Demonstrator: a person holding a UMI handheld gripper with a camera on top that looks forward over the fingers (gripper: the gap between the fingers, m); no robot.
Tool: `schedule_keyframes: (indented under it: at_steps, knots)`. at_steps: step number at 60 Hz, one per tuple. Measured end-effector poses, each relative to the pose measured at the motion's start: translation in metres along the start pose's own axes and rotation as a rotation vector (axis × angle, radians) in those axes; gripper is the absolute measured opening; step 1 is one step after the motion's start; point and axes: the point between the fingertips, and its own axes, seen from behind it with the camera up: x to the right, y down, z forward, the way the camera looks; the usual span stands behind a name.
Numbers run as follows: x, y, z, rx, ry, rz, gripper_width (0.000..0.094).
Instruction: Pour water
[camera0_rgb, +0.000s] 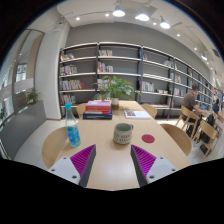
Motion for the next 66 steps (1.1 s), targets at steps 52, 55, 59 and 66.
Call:
schedule_keyframes:
  at_steps: [52,55,59,66]
  knots:
    - [-0.226,-0.005,0.245,0.054,-0.204,-0.071,0.0701]
    - [-0.225,-0.009,0.250,0.078,-0.198,-0.074,0.0644]
    - [-0.224,-0.010,0.255,0.099,-0.198,-0.059,0.0551]
    - [-0.223,-0.013,0.256,0.119,-0.219,-0.034,0.0437]
